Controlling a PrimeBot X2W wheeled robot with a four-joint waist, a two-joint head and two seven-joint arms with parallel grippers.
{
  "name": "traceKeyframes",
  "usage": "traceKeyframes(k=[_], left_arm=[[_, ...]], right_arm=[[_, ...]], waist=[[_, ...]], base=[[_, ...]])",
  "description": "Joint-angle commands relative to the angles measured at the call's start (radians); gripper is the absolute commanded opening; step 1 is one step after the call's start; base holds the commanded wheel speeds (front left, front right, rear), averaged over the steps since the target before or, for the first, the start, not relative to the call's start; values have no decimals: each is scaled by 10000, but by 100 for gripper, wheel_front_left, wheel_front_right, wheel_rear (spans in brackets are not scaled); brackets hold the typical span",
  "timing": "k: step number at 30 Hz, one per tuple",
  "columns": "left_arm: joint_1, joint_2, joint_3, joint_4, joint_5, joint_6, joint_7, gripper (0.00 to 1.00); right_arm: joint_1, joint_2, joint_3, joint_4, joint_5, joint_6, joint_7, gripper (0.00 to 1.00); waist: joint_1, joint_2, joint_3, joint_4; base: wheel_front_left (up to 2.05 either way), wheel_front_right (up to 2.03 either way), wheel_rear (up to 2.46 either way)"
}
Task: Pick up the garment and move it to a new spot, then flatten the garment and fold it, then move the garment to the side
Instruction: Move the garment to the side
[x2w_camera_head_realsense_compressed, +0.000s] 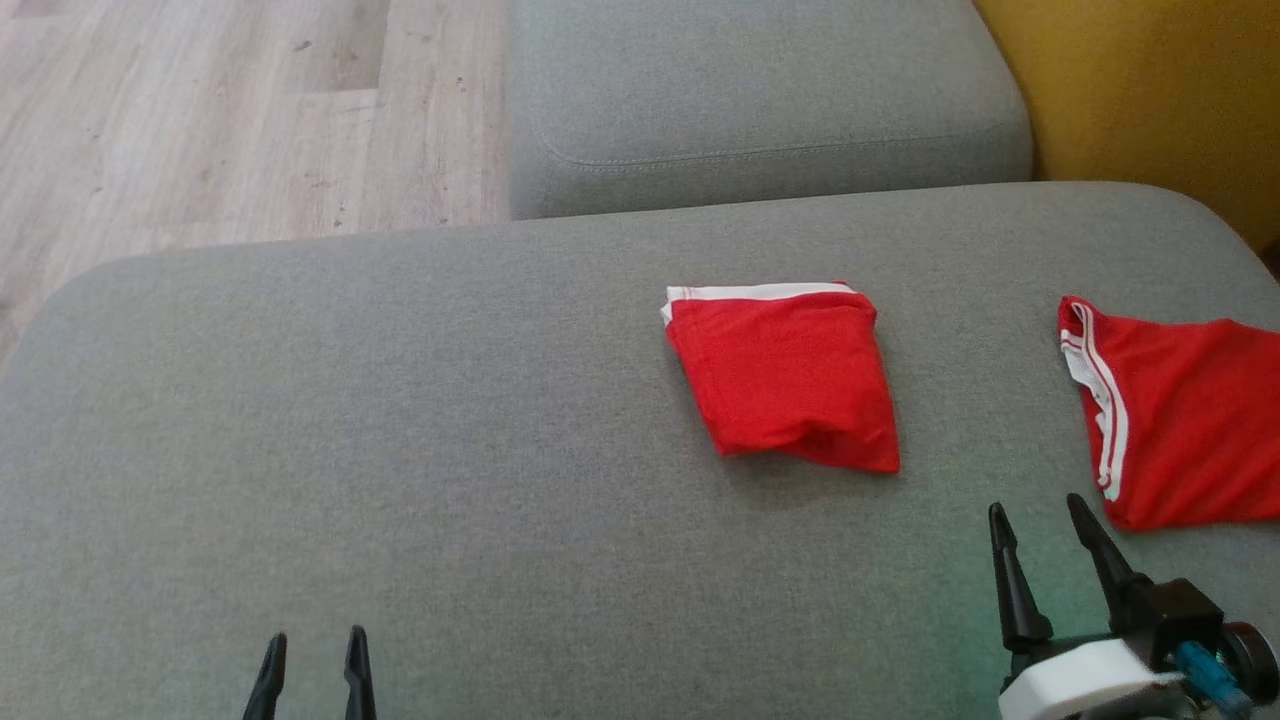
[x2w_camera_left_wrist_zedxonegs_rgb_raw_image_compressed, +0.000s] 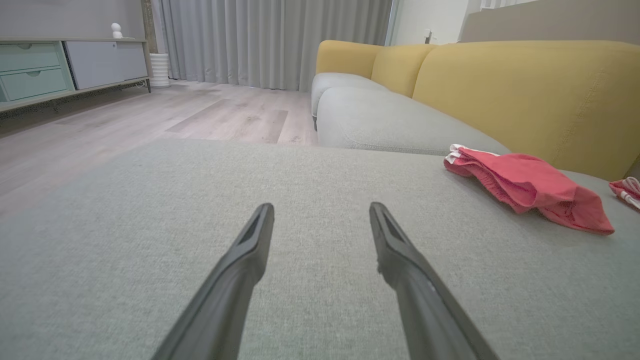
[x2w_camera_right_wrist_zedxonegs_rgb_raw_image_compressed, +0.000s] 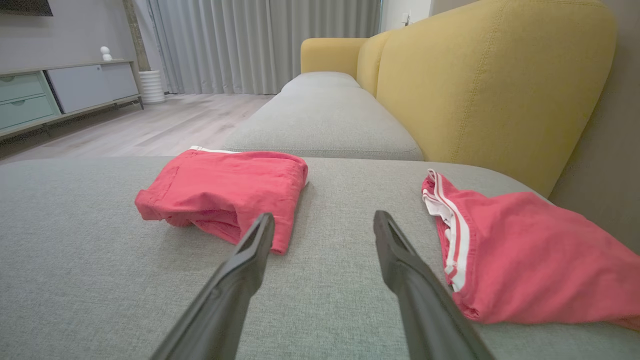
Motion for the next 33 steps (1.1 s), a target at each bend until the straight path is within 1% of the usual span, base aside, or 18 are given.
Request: traceKeyframes(k=[1,11,14,15,17,19,20,23,25,27,29,30,33], left_arm=[[-260,-15,396,-263,20,35,-53,100],[-276,-15,409,-292,16,11,-53,100],[-322,-15,388,-325,3,14,-53,100],[-340,-15,374,-338,2,12,-53,100],[-390,-15,321,-355,9,-3,-53,100],[-478,-15,235,-364,25,-25,-53,100],[-537,-15,173,-363,33,-38,-53,100],[-819,-15,-80,-375,29,-79,-53,100],[-1109,-15,-353,-344,17,-114,-53,100],[-1384,-15,-617,-281,-33,-140,-53,100],[-1557,-15,-850,-180,-87,-140,-53,100],[-1617,-15,-954,-148,-116,-125,-53,100],[-1707,-15,-1176,-66,-167,-65,-53,100]], right_arm=[[-465,-56,236,-267,-59,67,-108,100],[-514,-40,311,-167,-35,67,-108,100],[-760,65,273,-114,552,67,-76,100],[-970,114,243,-147,964,67,108,100],[-1547,183,283,-295,2013,67,1001,100],[-2348,239,-60,-526,3151,67,2093,100],[-2747,261,-313,-487,3580,67,2821,100],[-3995,287,-631,27,4096,67,5183,100],[-4805,238,-876,682,3806,67,6372,100],[-5482,254,-1155,1432,3679,67,7135,100],[-5931,156,-1228,2184,3105,67,7421,100],[-6107,155,-1339,2547,2995,67,7477,100],[-6466,109,-1759,3519,2509,67,7376,100]], waist=[[1,0,-8,35],[1,0,8,240],[1,0,98,261],[1,0,139,264],[1,0,248,279],[1,0,389,335],[1,0,479,391],[1,0,968,643],[1,0,1359,927],[1,0,1686,1226],[1,0,1892,1522],[1,0,1989,1663],[1,0,2185,2020]], base=[[0,0,0],[0,0,0],[0,0,0],[0,0,0],[0,0,0],[0,0,0],[0,0,0],[0,0,0],[0,0,0],[0,0,0],[0,0,0],[0,0,0],[0,0,0]])
